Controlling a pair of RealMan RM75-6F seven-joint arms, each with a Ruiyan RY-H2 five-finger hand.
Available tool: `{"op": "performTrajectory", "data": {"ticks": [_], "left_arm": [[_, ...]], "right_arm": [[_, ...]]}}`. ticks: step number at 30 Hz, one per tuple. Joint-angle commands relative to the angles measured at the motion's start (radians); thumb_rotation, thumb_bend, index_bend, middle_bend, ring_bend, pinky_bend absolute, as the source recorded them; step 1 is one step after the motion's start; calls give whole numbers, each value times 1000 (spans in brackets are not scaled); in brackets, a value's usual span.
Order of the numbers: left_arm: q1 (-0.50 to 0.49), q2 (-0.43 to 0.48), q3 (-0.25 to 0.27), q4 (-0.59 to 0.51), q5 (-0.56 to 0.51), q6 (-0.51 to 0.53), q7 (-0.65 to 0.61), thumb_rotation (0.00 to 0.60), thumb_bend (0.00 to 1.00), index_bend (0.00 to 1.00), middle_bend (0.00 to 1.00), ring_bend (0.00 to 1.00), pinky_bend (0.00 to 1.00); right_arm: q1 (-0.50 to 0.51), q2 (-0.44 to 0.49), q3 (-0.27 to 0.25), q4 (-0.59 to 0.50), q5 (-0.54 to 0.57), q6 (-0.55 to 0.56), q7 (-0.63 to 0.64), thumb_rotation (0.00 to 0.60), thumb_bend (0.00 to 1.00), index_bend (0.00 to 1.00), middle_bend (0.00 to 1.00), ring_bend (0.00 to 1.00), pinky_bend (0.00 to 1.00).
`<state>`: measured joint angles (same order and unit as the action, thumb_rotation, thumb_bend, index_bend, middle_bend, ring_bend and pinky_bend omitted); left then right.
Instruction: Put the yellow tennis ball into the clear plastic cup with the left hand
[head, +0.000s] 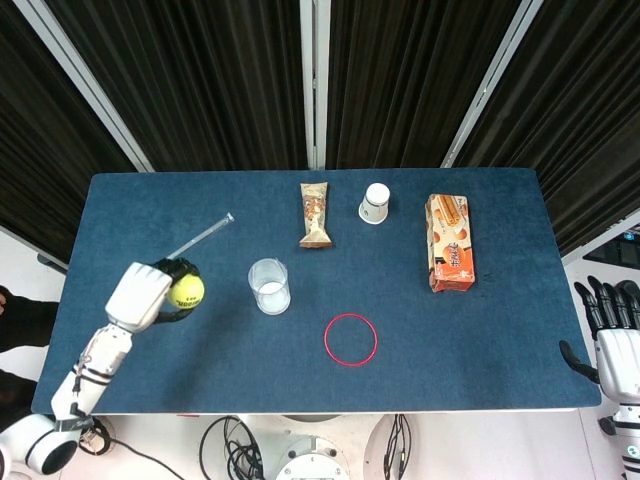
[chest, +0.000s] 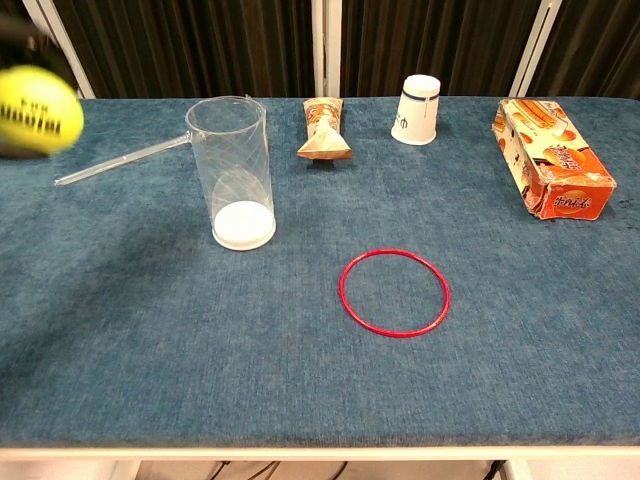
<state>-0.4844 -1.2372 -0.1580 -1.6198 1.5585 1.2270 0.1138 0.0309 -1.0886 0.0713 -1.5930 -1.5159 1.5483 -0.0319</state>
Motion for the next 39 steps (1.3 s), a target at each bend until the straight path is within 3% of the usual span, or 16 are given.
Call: {"op": "performTrajectory", "data": {"ticks": [1,6,12,21,29,32,36,39], "left_arm": [[-52,26,-52,-46,-42,-40,28,600,202,556,585,558,803],[-122,0,-86,-67,-105,-126,7,600,202,558,588,560,802],[-207,-84,-102,-15,-163,-208,40,600,202,557,587,560,802],[-249,-141,-101,32,-188,-209,77,600,201,553,581,555,802],[-263,-156,-90,38,-209,-212,72,600,197,479,565,550,805],[-265,-163,-85,41,-204,-204,60,600,168,397,510,503,776],[-268,-164,-82,45,-186,-195,18,600,100,221,340,356,637],[-267,-167,-77,53,-162,-175,-6,600,74,170,276,288,580]], "right_arm": [[-1,3,1,-4,-1,3,-13,600,236,0,0,0,0],[0,3,0,-16,-4,2,-27,600,235,0,0,0,0],[2,0,-4,-24,-15,2,-32,600,235,0,0,0,0],[-6,1,-3,-2,-3,6,-12,600,235,0,0,0,0],[-2,-4,-2,11,-3,0,2,600,235,0,0,0,0],[-2,-5,-1,14,-1,-1,6,600,235,0,0,0,0],[-3,-7,0,19,3,-2,10,600,235,0,0,0,0],[-3,-7,0,21,4,-4,11,600,236,0,0,0,0]]}}
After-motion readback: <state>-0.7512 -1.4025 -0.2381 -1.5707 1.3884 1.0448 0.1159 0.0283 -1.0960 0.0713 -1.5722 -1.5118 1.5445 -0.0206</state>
